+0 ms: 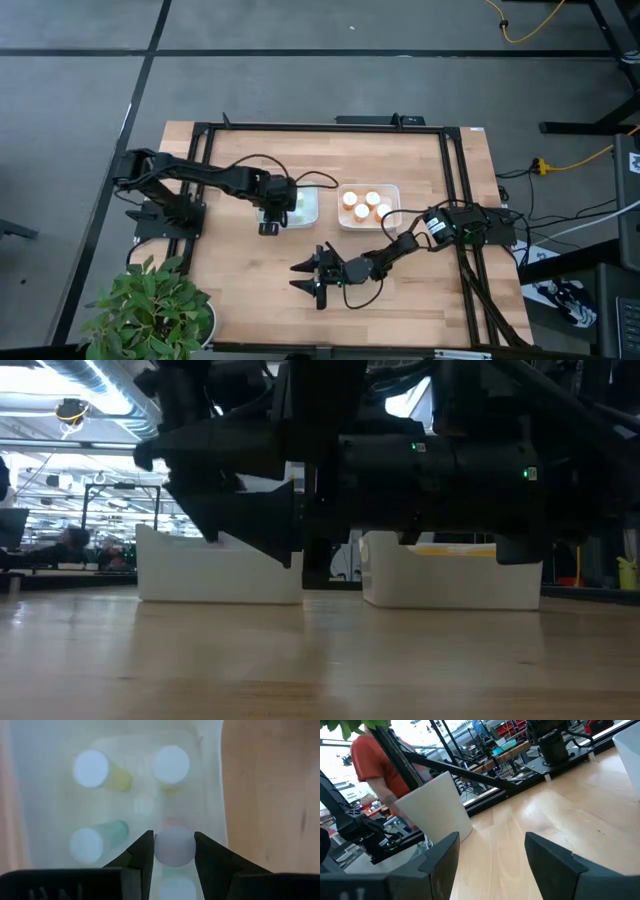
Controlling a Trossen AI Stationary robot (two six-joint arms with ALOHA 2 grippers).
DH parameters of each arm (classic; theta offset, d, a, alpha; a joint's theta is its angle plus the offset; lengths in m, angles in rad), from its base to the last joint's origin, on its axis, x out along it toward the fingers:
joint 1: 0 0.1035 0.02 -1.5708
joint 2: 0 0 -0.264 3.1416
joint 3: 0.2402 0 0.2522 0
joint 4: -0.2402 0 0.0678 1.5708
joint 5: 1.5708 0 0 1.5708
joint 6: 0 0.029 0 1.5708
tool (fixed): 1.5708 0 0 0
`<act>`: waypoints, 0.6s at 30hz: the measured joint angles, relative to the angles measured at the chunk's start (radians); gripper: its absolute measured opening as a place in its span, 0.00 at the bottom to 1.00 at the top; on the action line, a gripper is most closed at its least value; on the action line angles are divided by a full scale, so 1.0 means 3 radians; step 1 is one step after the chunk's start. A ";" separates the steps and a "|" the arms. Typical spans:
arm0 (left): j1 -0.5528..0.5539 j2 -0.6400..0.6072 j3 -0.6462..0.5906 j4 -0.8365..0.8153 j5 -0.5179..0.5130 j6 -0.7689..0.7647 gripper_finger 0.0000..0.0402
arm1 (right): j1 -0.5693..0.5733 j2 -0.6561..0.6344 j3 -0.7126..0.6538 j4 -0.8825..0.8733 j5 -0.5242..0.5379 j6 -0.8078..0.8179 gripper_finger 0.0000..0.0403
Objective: Pick and place medicine bottles into bin by pill shape (circle, oval)
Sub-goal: Put the small pink pill bottle into the left white bin
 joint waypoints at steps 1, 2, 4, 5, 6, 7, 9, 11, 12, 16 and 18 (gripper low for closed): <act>0.0000 0.0055 0.0000 0.0018 0.0000 0.0006 0.27 | 0.0000 0.0000 0.0000 -0.0009 0.0000 -0.0001 0.56; 0.0000 0.0109 0.0000 0.0019 0.0000 0.0025 0.27 | 0.0000 0.0000 0.0000 -0.0015 0.0000 0.0000 0.56; 0.0000 0.0175 0.0000 0.0023 -0.0002 0.0059 0.27 | 0.0000 0.0000 0.0000 -0.0017 -0.0001 -0.0001 0.56; 0.0000 0.0189 0.0004 0.0034 -0.0002 0.0063 0.27 | 0.0000 0.0000 0.0000 -0.0018 0.0000 -0.0001 0.56; 0.0000 0.0202 0.0005 0.0053 -0.0003 0.0065 0.27 | 0.0000 0.0000 0.0000 -0.0021 -0.0001 -0.0001 0.56; 0.0000 0.0204 0.0005 0.0064 -0.0003 0.0068 0.27 | 0.0000 0.0000 0.0000 -0.0025 -0.0001 -0.0001 0.56; 0.0000 0.0203 0.0005 0.0085 -0.0004 0.0070 0.27 | 0.0000 0.0000 0.0000 -0.0034 -0.0001 -0.0001 0.56; 0.0000 0.0187 0.0003 0.0095 -0.0004 0.0070 0.27 | 0.0000 0.0000 -0.0001 -0.0043 -0.0001 0.0001 0.56; 0.0000 0.0187 0.0001 0.0095 -0.0004 0.0070 0.27 | 0.0000 0.0000 -0.0001 -0.0044 -0.0003 0.0003 0.56; 0.0000 0.0187 0.0001 0.0097 -0.0005 0.0069 0.27 | 0.0000 0.0000 -0.0001 -0.0044 -0.0008 0.0005 0.56; 0.0000 0.0187 0.0000 0.0099 -0.0011 0.0069 0.28 | 0.0000 0.0000 -0.0001 -0.0044 -0.0008 0.0006 0.56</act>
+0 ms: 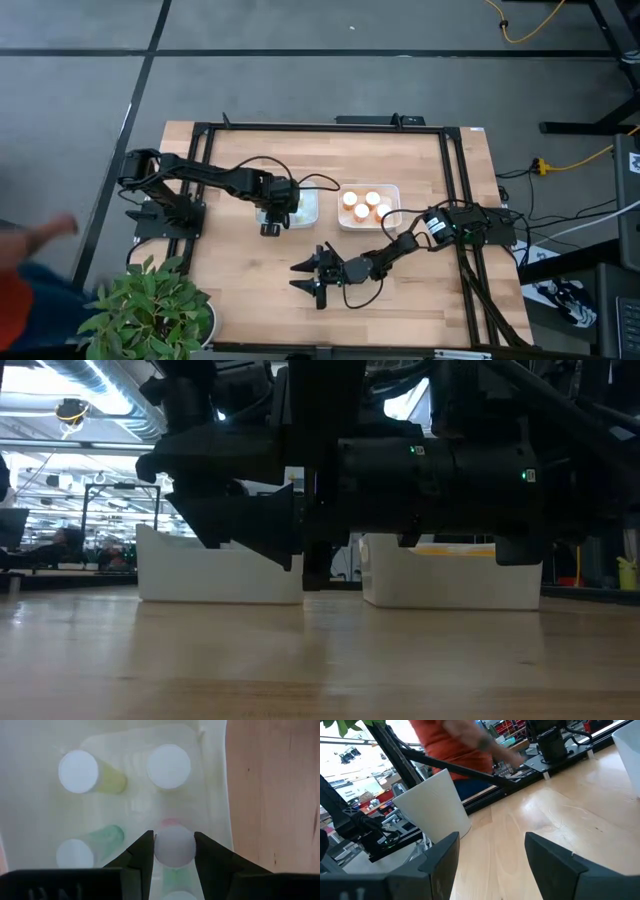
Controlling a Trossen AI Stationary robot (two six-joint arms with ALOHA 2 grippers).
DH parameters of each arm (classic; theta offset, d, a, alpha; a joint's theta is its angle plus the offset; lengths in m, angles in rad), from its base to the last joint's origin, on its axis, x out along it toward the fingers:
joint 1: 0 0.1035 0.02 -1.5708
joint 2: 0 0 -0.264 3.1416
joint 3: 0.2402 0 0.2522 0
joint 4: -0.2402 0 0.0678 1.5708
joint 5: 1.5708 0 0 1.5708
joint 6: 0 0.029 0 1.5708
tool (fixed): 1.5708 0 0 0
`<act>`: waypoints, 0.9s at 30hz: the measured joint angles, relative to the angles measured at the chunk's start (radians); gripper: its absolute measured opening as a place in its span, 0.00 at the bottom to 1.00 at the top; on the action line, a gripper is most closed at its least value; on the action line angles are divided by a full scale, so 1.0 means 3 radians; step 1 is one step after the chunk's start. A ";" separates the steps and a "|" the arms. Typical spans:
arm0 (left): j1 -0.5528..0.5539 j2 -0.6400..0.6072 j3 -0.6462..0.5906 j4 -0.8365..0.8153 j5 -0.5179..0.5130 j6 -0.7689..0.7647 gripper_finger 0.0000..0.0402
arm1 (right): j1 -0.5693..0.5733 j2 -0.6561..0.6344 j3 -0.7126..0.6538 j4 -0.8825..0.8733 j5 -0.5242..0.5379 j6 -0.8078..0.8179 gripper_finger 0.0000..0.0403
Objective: Pick and place medicine bottles into bin by pill shape (circle, oval)
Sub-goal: Put the small pink pill bottle into the left white bin, then return to Home Position
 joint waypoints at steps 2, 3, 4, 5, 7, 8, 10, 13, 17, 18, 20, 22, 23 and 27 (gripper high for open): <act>0.0000 0.0000 0.0000 0.0000 0.0000 0.0000 0.29 | 0.0000 0.0000 0.0000 0.0000 0.0001 0.0003 0.56; 0.0000 0.0000 0.0000 0.0001 0.0000 0.0000 0.29 | 0.0000 0.0000 0.0000 0.0000 0.0001 0.0004 0.56; 0.0000 0.0000 0.0000 0.0001 0.0001 0.0000 0.30 | 0.0000 0.0000 0.0000 0.0001 0.0001 0.0004 0.56; 0.0000 0.0000 -0.0001 0.0001 0.0001 0.0000 0.32 | 0.0000 0.0000 0.0000 0.0000 0.0001 0.0006 0.56; 0.0000 0.0000 -0.0003 0.0002 -0.0006 0.0004 0.34 | 0.0000 0.0000 0.0000 0.0001 0.0000 0.0004 0.56; 0.0000 0.0003 -0.0006 0.0000 -0.0011 0.0016 0.35 | 0.0000 0.0000 0.0000 0.0001 0.0000 0.0005 0.56; 0.0000 0.0004 -0.0007 0.0001 -0.0013 0.0018 0.38 | 0.0000 0.0000 -0.0001 0.0001 0.0000 0.0004 0.56; 0.0000 0.0004 -0.0007 0.0001 -0.0011 0.0020 0.41 | 0.0000 0.0000 -0.0001 0.0001 0.0001 0.0005 0.56; 0.0000 0.0004 0.0012 -0.0022 -0.0053 0.0023 0.45 | 0.0000 0.0000 -0.0001 0.0001 0.0000 0.0005 0.56; 0.0000 0.0004 0.0036 -0.0027 -0.0077 0.0023 0.45 | 0.0000 0.0000 -0.0001 0.0001 0.0001 0.0004 0.56; 0.0000 0.0004 0.0114 -0.0045 -0.0122 0.0024 0.46 | 0.0000 0.0000 -0.0001 0.0001 0.0001 0.0005 0.56; 0.0000 0.0004 0.0207 -0.0135 -0.0129 0.0024 0.47 | 0.0000 0.0000 -0.0001 0.0001 0.0001 0.0004 0.56; -0.0001 0.0004 0.0258 -0.0191 -0.0128 0.0020 0.47 | 0.0000 0.0000 -0.0001 0.0001 0.0001 0.0004 0.56; -0.0045 0.0003 0.0494 -0.0433 -0.0128 -0.0044 0.47 | 0.0000 0.0000 -0.0001 0.0001 0.0001 0.0004 0.56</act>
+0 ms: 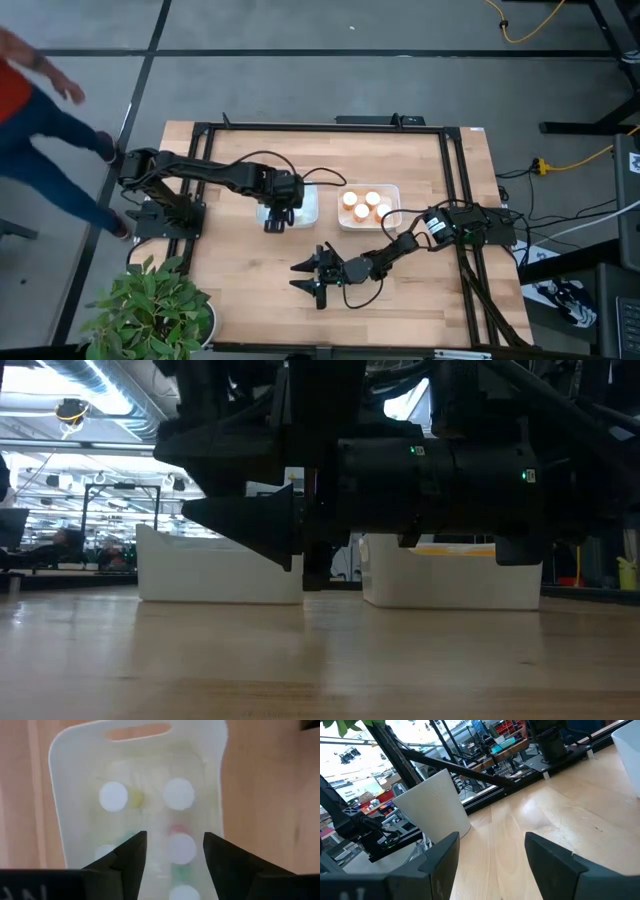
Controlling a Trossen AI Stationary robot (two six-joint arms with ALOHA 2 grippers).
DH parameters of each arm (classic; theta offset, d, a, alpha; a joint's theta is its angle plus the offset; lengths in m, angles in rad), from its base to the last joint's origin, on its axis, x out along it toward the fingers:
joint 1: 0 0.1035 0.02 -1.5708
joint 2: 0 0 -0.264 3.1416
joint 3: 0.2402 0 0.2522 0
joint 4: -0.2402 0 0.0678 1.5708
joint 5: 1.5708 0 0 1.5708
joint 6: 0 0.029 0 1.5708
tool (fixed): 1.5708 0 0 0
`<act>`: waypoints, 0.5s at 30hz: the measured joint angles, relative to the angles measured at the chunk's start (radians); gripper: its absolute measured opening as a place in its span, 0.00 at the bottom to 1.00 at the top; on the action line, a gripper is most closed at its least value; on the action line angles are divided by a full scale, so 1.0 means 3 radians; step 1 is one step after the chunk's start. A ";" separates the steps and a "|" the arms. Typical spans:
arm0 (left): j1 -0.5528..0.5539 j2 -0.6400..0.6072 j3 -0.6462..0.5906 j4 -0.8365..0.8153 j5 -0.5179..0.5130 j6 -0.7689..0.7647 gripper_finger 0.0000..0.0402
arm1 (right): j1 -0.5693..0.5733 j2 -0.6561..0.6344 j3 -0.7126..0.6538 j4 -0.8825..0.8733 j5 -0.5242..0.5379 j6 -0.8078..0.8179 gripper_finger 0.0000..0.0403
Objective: Pick and place medicine bottles into bin by pill shape (circle, oval)
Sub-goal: Return to Home Position
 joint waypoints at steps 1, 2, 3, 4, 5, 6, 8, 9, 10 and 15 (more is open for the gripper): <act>-0.0019 0.0000 0.0061 -0.0071 0.0000 -0.0044 0.47 | 0.0000 0.0000 0.0000 0.0000 0.0000 0.0000 0.56; -0.0043 0.0000 0.0127 -0.0158 0.0001 -0.0069 0.47 | 0.0000 0.0000 0.0000 0.0000 0.0000 0.0000 0.56; -0.0068 0.0000 0.0195 -0.0230 0.0000 -0.0098 0.47 | 0.0000 0.0000 0.0000 0.0000 0.0000 0.0000 0.56; -0.0098 0.0000 0.0269 -0.0302 0.0000 -0.0114 0.47 | 0.0000 0.0000 0.0000 0.0000 0.0000 0.0000 0.56; -0.0128 0.0000 0.0339 -0.0382 0.0001 -0.0135 0.46 | 0.0000 0.0000 0.0000 0.0000 0.0000 0.0000 0.56; -0.0161 0.0000 0.0407 -0.0465 0.0000 -0.0162 0.46 | 0.0000 0.0000 0.0000 0.0000 0.0000 0.0001 0.56; -0.0230 0.0000 0.0545 -0.0588 0.0000 -0.0206 0.46 | 0.0000 0.0000 0.0000 0.0000 0.0000 0.0000 0.56; -0.0270 0.0000 0.0607 -0.0644 0.0000 -0.0219 0.46 | 0.0000 0.0000 0.0000 0.0000 0.0000 0.0000 0.56; -0.0313 0.0000 0.0663 -0.0697 -0.0013 -0.0223 0.46 | 0.0000 0.0000 0.0000 0.0000 0.0000 0.0000 0.56; -0.0525 -0.0233 0.0775 -0.0868 -0.0192 -0.0212 0.46 | 0.0000 0.0000 0.0000 -0.0001 -0.0001 0.0001 0.56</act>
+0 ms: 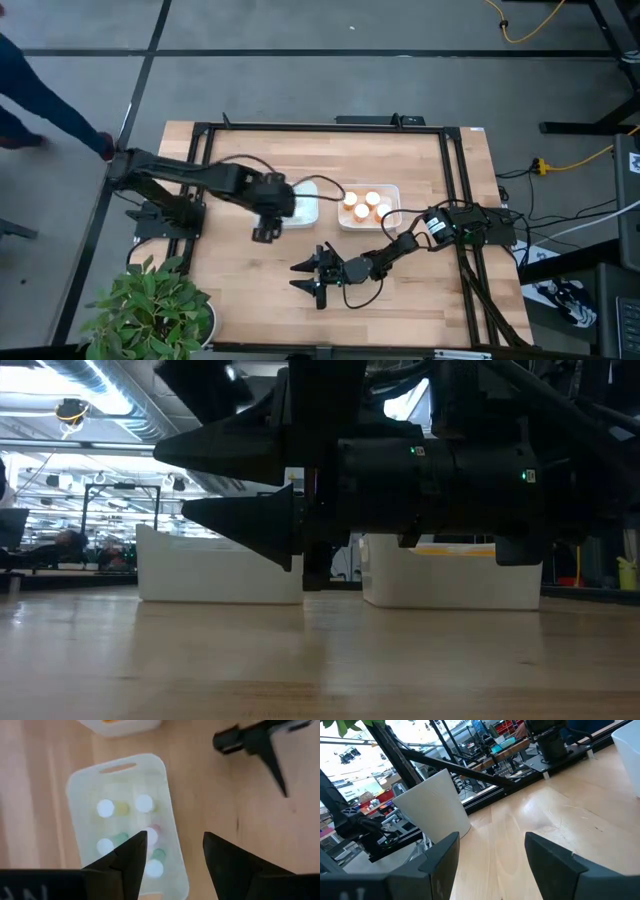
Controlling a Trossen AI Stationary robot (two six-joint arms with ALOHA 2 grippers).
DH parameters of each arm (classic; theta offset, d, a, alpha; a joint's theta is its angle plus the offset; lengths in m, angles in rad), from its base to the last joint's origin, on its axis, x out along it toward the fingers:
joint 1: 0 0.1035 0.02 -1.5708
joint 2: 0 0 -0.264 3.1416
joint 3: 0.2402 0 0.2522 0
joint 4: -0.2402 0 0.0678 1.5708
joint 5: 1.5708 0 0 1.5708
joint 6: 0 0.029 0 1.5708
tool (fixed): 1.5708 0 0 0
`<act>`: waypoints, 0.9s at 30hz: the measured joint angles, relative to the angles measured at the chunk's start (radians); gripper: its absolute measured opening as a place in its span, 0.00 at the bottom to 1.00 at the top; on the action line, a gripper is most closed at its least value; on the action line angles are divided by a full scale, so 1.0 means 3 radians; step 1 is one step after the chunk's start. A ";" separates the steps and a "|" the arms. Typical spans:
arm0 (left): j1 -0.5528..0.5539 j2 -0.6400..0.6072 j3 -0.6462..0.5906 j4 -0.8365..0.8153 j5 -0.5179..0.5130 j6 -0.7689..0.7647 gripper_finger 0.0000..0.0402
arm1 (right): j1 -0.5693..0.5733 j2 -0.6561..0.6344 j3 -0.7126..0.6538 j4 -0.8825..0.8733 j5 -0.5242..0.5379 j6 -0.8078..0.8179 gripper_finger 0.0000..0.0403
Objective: Pick and place medicine bottles into bin by pill shape (circle, oval)
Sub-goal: Return to Home Position
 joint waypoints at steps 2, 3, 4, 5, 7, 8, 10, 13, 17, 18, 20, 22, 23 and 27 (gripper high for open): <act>-0.0032 -0.0235 -0.0059 0.0002 -0.0015 -0.0063 0.46 | 0.0000 0.0000 0.0000 0.0000 -0.0012 0.0004 0.56; -0.0042 -0.0378 -0.0101 0.0010 -0.0022 -0.0109 0.46 | 0.0000 0.0000 0.0000 0.0000 -0.0026 0.0006 0.56; -0.0045 -0.0540 -0.0158 0.0034 -0.0029 -0.0157 0.46 | 0.0000 0.0000 0.0000 0.0000 -0.0035 0.0006 0.56; -0.0043 -0.0711 -0.0237 0.0088 -0.0035 -0.0205 0.46 | 0.0000 0.0000 0.0000 0.0000 -0.0045 0.0007 0.56; -0.0043 -0.1088 -0.0461 0.0283 -0.0036 -0.0289 0.46 | 0.0000 0.0000 0.0000 0.0000 -0.0053 0.0010 0.56; -0.0043 -0.1276 -0.0602 0.0436 -0.0043 -0.0326 0.46 | 0.0000 0.0000 0.0000 0.0000 -0.0053 0.0009 0.56; -0.0042 -0.1644 -0.0923 0.0732 -0.0049 -0.0382 0.46 | 0.0000 0.0000 0.0000 0.0000 -0.0055 0.0009 0.56; -0.0029 -0.2151 -0.1440 0.1144 -0.0089 -0.0494 0.46 | 0.0000 0.0000 0.0000 0.0000 -0.0056 0.0008 0.56; -0.0010 -0.2768 -0.2150 0.1656 -0.0240 -0.0654 0.46 | 0.0000 0.0000 0.0000 0.0000 -0.0058 0.0005 0.56; -0.0010 -0.2910 -0.2322 0.1811 -0.0279 -0.0687 0.46 | 0.0000 0.0000 0.0000 -0.0001 -0.0058 0.0004 0.56; -0.0010 -0.3187 -0.2691 0.2188 -0.0320 -0.0698 0.46 | 0.0000 0.0000 0.0000 -0.0001 -0.0061 0.0003 0.56; -0.0010 -0.3452 -0.3050 0.2617 -0.0320 -0.0689 0.46 | 0.0000 0.0000 0.0000 -0.0001 -0.0065 0.0001 0.56; -0.0010 -0.3573 -0.3214 0.2826 -0.0319 -0.0656 0.46 | 0.0000 0.0000 0.0000 -0.0001 -0.0067 0.0002 0.56; -0.0012 -0.4004 -0.3694 0.3247 -0.0298 -0.0603 0.46 | 0.0000 0.0000 0.0000 -0.0025 -0.0129 0.0009 0.56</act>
